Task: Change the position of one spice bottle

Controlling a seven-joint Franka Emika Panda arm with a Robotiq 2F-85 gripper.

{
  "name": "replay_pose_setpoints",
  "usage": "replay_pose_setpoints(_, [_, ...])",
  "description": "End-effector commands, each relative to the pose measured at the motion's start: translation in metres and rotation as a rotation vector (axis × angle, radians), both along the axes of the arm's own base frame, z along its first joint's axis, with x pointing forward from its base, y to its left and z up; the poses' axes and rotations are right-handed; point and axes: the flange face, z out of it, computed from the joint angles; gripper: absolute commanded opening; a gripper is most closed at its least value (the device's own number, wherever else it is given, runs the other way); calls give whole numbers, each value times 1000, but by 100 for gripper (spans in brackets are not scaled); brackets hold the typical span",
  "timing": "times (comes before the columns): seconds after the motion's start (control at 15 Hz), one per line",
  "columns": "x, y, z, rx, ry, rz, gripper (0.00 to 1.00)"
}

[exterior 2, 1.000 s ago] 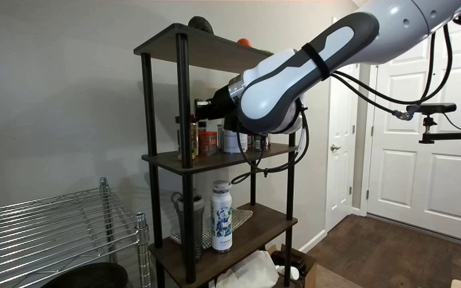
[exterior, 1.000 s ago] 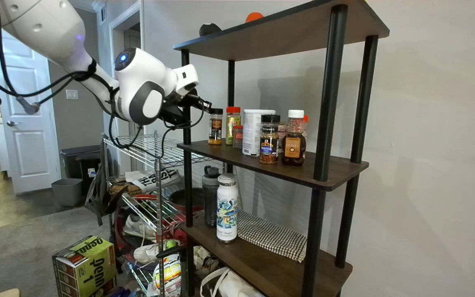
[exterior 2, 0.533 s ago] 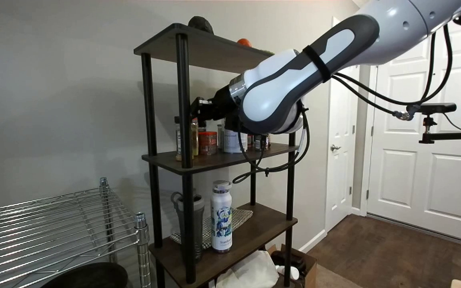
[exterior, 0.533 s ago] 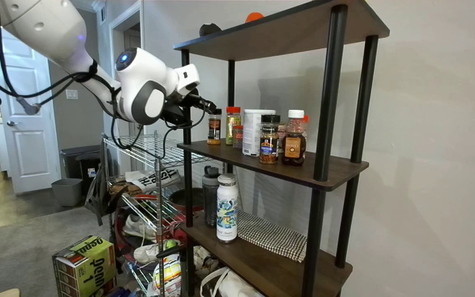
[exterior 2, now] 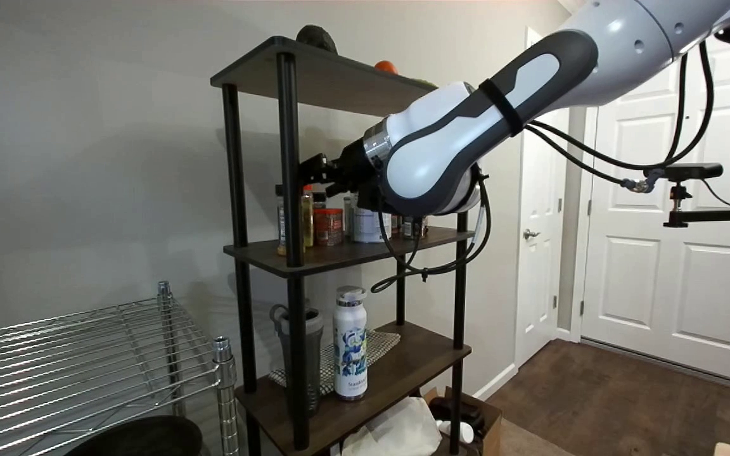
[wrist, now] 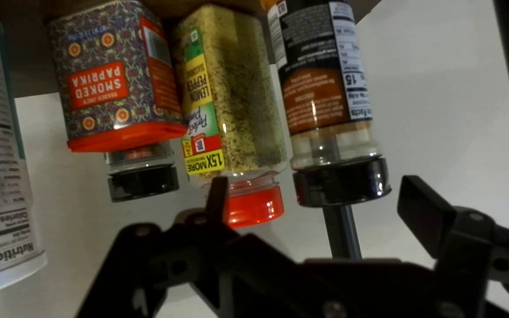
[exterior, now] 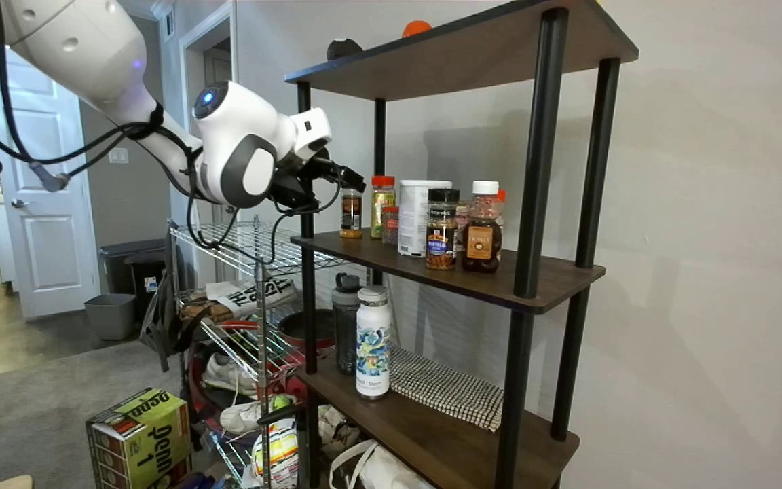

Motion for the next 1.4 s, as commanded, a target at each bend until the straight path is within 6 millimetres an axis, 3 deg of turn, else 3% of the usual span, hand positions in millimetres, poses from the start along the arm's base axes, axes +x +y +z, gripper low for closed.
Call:
replay_pose_setpoints(0.0, [4,10,-5,-4,5,21,100])
replay_pose_setpoints(0.8, [34,26,-15,13,9,30,98])
replay_pose_setpoints(1.33, [40,34,-13,28,4,37,100])
